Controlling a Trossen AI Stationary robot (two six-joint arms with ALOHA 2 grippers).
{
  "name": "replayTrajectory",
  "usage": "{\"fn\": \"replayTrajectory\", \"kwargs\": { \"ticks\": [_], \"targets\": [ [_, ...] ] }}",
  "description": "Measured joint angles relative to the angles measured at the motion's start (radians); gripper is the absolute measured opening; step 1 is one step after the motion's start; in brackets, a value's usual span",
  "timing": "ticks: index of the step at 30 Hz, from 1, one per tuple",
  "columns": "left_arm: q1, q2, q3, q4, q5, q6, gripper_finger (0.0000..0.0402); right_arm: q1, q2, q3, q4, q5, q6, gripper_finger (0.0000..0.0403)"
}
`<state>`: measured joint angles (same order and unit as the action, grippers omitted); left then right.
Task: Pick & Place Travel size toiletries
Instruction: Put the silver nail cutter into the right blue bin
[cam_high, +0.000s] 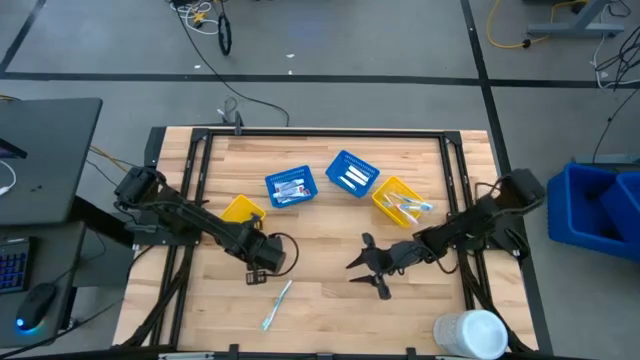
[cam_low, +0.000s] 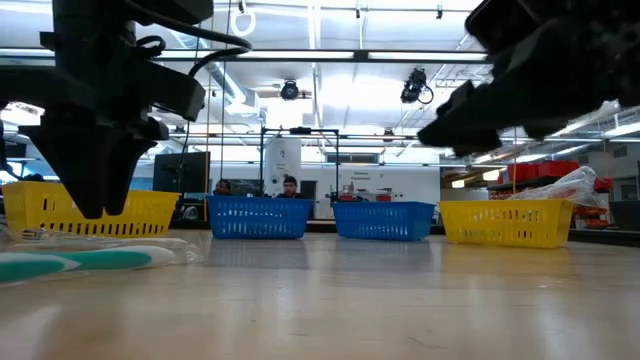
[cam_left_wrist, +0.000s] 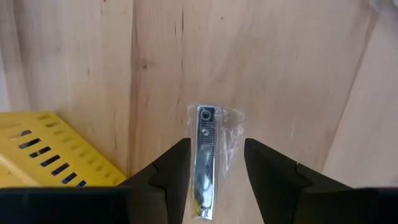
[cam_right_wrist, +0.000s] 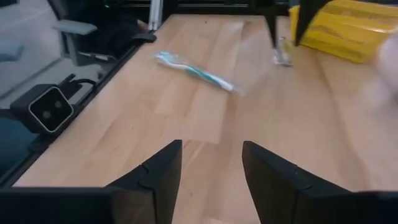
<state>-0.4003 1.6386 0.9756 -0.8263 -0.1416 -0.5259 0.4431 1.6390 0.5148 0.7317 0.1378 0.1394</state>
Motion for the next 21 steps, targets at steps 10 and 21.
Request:
{"fn": "replayTrajectory", "kwargs": {
  "ticks": [10,21],
  "targets": [
    [0.0,0.0,0.0,0.044,0.006,-0.021,0.0158,0.03,-0.341,0.0,-0.51,0.125,-0.006,0.0188],
    [0.04,0.0,0.0,0.064,0.008,-0.041,0.0158,0.03,-0.401,0.0,-0.627,0.044,0.027,0.0195]
  ]
}}
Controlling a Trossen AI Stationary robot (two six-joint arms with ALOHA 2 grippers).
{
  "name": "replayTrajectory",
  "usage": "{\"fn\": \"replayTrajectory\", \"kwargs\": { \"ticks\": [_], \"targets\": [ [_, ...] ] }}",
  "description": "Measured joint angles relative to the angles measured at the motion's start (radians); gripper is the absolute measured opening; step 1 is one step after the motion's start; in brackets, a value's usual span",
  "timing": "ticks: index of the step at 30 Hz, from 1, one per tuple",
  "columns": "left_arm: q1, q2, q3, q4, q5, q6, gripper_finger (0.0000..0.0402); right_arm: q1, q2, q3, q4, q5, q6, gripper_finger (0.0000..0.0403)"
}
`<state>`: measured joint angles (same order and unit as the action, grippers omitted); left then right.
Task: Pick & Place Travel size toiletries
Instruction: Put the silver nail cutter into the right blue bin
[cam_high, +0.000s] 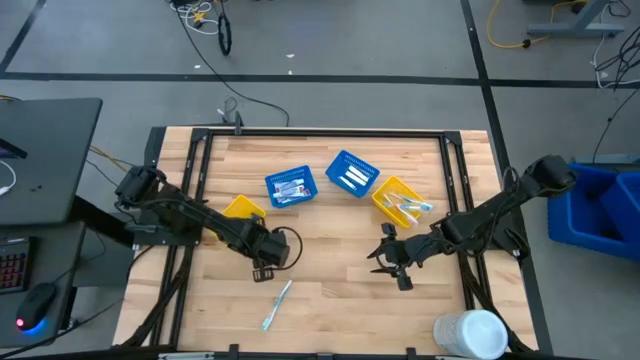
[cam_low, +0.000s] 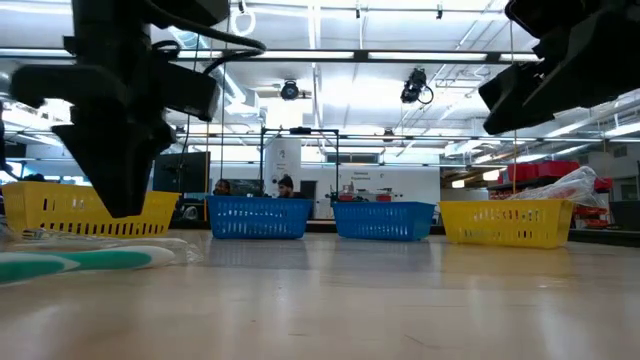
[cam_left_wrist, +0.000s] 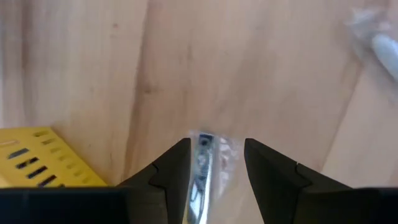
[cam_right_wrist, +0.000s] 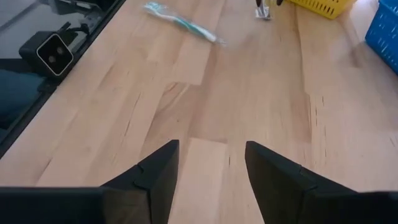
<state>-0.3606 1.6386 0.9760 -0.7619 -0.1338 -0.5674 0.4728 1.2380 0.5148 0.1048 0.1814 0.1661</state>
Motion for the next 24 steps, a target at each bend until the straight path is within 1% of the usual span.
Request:
{"fn": "replayTrajectory", "kwargs": {
  "ticks": [4,7,10,13,16,20,24],
  "targets": [
    [0.034,0.0,0.0,-0.006,0.008,0.015,0.0158,0.0,0.0,0.0,0.003,0.0,0.002,0.0197],
    [0.054,0.0,0.0,-0.007,0.06,0.037,0.0158,0.0,0.0,0.0,0.004,-0.001,0.002,0.0194],
    [0.062,0.007,0.0,-0.011,0.082,0.033,0.0158,0.0,0.0,0.0,0.004,-0.002,0.016,0.0187],
    [0.062,0.03,0.001,-0.014,0.094,0.04,0.0158,0.0,0.0,0.0,0.004,-0.002,0.019,0.018],
    [0.062,0.079,0.002,-0.017,0.142,0.086,0.0158,0.0,0.0,0.0,0.007,-0.002,0.02,0.0175],
    [0.065,0.098,0.006,-0.013,0.125,0.112,0.0158,0.0,0.0,0.0,0.012,-0.002,0.02,0.0168],
    [0.07,0.098,-0.003,-0.018,0.142,0.13,0.0158,0.0,0.0,0.0,0.011,-0.002,0.03,0.0163]
  ]
}}
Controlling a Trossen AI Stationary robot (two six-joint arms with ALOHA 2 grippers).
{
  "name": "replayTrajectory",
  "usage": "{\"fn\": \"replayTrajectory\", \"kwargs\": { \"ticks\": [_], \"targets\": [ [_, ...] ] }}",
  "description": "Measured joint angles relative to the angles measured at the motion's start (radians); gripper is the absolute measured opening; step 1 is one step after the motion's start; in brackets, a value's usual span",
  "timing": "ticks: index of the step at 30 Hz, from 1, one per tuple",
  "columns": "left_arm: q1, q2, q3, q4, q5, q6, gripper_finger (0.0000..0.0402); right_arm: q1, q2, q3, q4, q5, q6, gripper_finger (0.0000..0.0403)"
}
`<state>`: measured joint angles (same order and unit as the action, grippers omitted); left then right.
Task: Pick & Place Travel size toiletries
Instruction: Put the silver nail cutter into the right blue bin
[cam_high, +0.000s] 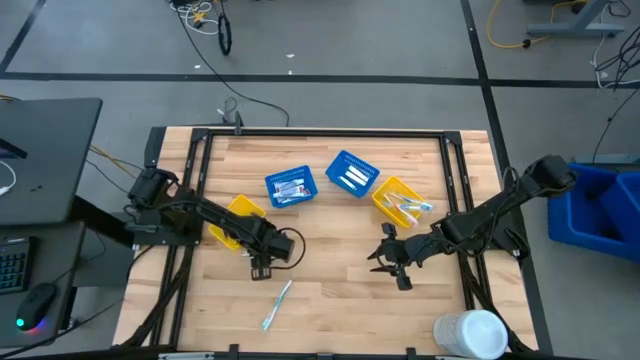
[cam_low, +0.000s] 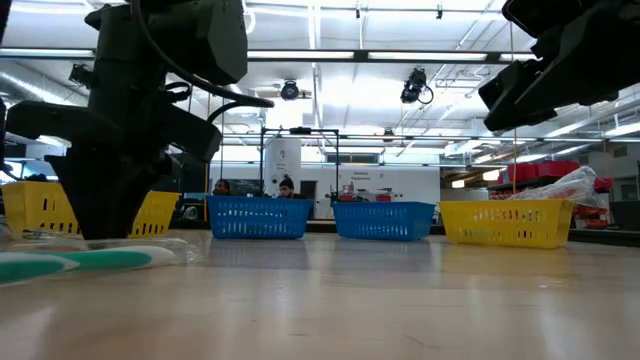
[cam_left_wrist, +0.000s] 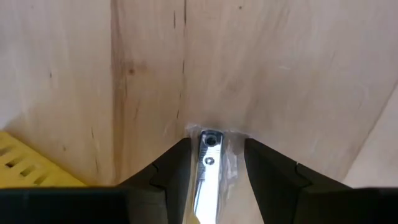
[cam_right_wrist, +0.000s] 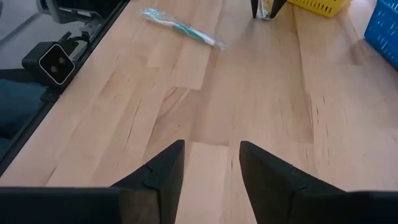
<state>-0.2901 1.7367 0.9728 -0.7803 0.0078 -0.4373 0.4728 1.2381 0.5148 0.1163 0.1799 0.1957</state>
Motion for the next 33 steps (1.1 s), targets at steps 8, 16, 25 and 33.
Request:
{"fn": "replayTrajectory", "kwargs": {
  "ticks": [8,16,25,33],
  "targets": [
    [-0.012,-0.002,-0.01,0.021,-0.039,0.001,0.0124,0.0,0.0,0.0,0.0,0.0,0.015,0.0153],
    [-0.011,-0.002,-0.01,0.085,-0.062,-0.023,0.0049,0.0,0.0,0.0,0.0,0.0,0.014,0.0146],
    [-0.011,0.001,0.102,0.154,-0.193,-0.043,0.0052,-0.001,0.0,0.0,0.018,0.077,-0.005,0.0157],
    [-0.011,0.001,0.235,0.374,-0.396,-0.021,0.0049,-0.008,0.0,0.0,0.033,0.266,0.08,0.0197]
  ]
}}
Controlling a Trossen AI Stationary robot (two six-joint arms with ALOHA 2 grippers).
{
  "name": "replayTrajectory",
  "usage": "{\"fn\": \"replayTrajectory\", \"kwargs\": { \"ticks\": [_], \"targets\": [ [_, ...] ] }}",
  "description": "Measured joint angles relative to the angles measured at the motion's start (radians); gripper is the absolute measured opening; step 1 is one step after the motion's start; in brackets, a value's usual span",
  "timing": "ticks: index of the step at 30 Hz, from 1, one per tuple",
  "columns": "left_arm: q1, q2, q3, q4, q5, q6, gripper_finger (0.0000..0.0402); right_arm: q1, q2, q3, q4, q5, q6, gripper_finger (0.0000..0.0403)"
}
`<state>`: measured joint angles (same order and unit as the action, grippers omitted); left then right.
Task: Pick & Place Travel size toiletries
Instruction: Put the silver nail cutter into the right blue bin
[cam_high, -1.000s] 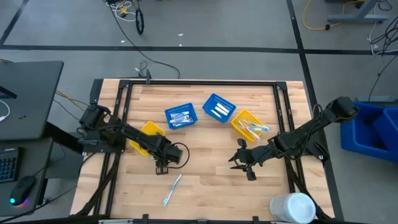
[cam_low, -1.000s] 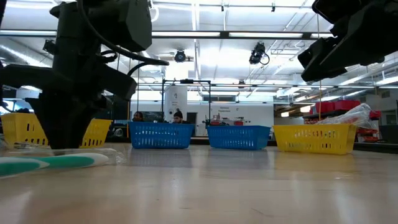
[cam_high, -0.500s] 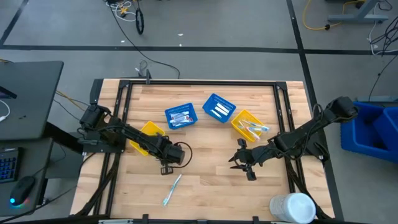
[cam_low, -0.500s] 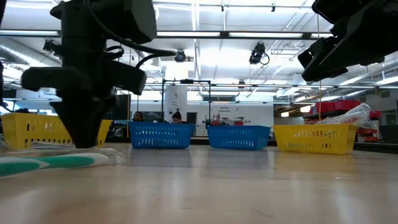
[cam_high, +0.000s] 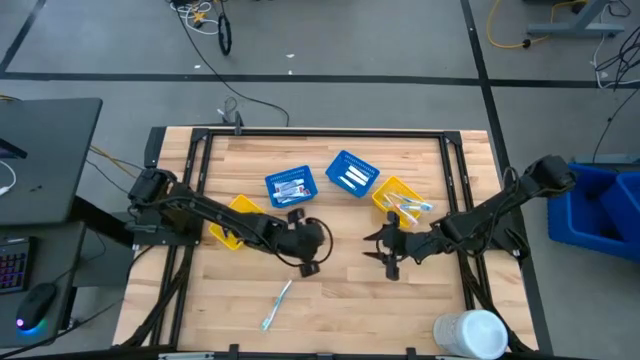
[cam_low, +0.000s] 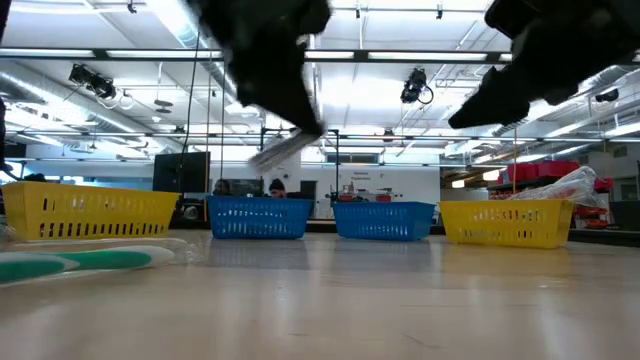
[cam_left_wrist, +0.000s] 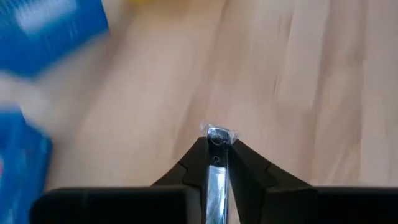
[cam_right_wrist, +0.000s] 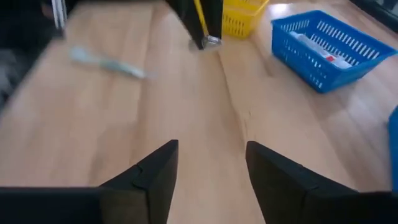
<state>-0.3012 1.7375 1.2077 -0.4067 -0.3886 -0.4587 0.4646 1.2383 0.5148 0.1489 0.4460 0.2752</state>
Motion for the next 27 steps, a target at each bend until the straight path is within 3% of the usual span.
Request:
{"fn": "replayTrajectory", "kwargs": {
  "ticks": [5,11,16,24,27],
  "targets": [
    [0.0,0.0,0.012,0.228,-0.133,0.105,0.005,-0.013,0.029,0.0,0.174,-0.009,0.125,0.0219],
    [0.0,0.0,0.013,0.421,-0.261,0.165,0.005,-0.016,0.097,0.0,0.394,0.015,0.103,0.0229],
    [0.0,0.0,0.013,0.537,-0.239,0.203,0.005,-0.041,0.169,0.0,0.478,0.112,0.089,0.0221],
    [0.0,0.0,0.013,0.532,-0.24,0.201,0.0052,-0.098,0.24,0.0,0.715,0.106,0.007,0.021],
    [0.0,0.0,0.013,0.545,-0.256,0.201,0.005,-0.13,0.246,0.0,0.742,0.04,-0.003,0.0211]
  ]
}}
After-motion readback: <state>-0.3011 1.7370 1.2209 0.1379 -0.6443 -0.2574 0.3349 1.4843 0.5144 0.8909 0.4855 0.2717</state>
